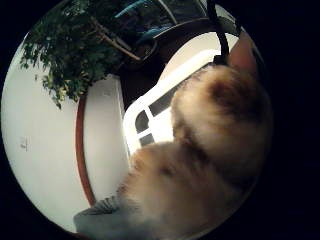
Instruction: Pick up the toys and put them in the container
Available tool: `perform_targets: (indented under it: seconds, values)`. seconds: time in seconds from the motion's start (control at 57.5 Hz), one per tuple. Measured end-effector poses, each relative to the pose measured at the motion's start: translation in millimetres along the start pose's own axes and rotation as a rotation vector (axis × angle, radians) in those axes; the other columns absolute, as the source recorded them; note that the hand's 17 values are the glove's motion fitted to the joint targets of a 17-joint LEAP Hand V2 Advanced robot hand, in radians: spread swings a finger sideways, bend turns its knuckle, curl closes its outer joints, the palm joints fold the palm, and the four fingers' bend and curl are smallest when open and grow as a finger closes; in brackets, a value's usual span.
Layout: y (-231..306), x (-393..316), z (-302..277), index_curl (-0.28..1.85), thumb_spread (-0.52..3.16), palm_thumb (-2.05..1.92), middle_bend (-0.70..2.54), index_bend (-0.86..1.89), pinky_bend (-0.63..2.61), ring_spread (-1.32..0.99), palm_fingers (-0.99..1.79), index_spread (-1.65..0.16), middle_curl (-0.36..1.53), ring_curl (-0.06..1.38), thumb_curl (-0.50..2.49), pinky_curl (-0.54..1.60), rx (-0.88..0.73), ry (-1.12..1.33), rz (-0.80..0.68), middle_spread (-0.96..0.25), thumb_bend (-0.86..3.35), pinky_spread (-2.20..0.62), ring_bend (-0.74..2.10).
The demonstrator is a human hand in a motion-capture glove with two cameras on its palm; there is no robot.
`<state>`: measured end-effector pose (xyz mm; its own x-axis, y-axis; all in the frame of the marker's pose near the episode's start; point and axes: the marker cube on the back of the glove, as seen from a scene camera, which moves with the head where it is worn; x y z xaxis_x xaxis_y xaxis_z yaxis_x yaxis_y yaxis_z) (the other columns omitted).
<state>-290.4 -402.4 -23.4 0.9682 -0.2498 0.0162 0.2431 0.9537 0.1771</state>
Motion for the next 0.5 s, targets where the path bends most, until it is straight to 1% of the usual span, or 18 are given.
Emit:
perform_targets:
  seconds: [0.052,0.139,0.174,0.209,0.226,0.244,0.261,0.278,0.296,0.313,0.331,0.365,0.435,0.505]
  values:
    - [-3,-7,6,0.63,0.92,0.60,0.54,0.32,1.12,-0.51,0.85,-0.46,0.63,0.59,0.82,0.50,-0.008,0.014,-0.006,-0.28,0.11,-0.37,0.93]
    - [3,1,16,0.67,0.91,0.59,0.55,0.31,1.13,-0.51,0.84,-0.46,0.66,0.60,0.85,0.50,-0.035,0.028,-0.004,-0.28,0.10,-0.37,0.94]
    - [6,3,26,0.69,0.92,0.58,0.56,0.30,1.13,-0.51,0.81,-0.47,0.67,0.60,0.85,0.50,-0.091,0.046,0.021,-0.28,0.09,-0.37,0.93]
    - [11,6,38,0.70,0.92,0.58,0.56,0.28,1.13,-0.51,0.77,-0.47,0.68,0.61,0.86,0.50,-0.202,0.068,0.055,-0.28,0.08,-0.36,0.93]
    - [16,10,43,0.71,0.92,0.57,0.57,0.26,1.12,-0.51,0.72,-0.47,0.69,0.60,0.86,0.50,-0.268,0.083,0.076,-0.29,0.08,-0.36,0.92]
    - [20,15,48,0.69,0.95,0.55,0.54,0.19,1.11,-0.50,0.59,-0.47,0.68,0.61,0.85,0.50,-0.329,0.106,0.105,-0.29,0.06,-0.35,0.92]
    - [23,21,53,0.71,0.97,0.55,0.54,0.17,1.12,-0.50,0.55,-0.46,0.69,0.62,0.85,0.51,-0.377,0.137,0.142,-0.29,0.06,-0.34,0.94]
    - [26,26,56,0.69,1.07,0.39,0.50,0.14,1.09,-0.48,0.26,-0.45,0.67,0.58,0.78,0.50,-0.408,0.165,0.176,-0.28,-0.02,-0.30,0.82]
    - [29,28,59,0.69,1.09,0.31,0.43,0.13,1.16,-0.44,0.01,-0.43,0.66,0.59,0.74,0.54,-0.424,0.173,0.191,-0.26,-0.07,-0.26,0.74]
    - [31,29,60,0.69,1.10,0.21,0.30,0.12,1.23,-0.36,-0.35,-0.41,0.62,0.58,0.70,0.58,-0.428,0.154,0.176,-0.22,-0.11,-0.21,0.62]
    - [34,28,60,0.66,1.09,0.13,0.24,0.09,1.24,-0.32,-0.49,-0.40,0.59,0.56,0.67,0.56,-0.424,0.115,0.141,-0.20,-0.14,-0.17,0.51]
    - [37,26,60,0.59,1.06,-0.02,0.14,0.04,1.20,-0.25,-0.58,-0.38,0.54,0.49,0.62,0.51,-0.409,0.044,0.083,-0.16,-0.17,-0.11,0.34]
    - [39,16,63,0.49,1.04,-0.11,0.08,0.02,1.14,-0.16,-0.53,-0.34,0.47,0.39,0.55,0.46,-0.394,0.008,0.098,-0.11,-0.13,-0.03,0.17]
    - [44,26,61,0.42,1.04,-0.13,0.06,0.02,1.08,-0.10,-0.49,-0.32,0.41,0.34,0.49,0.43,-0.392,0.139,0.174,-0.08,-0.11,0.02,0.13]
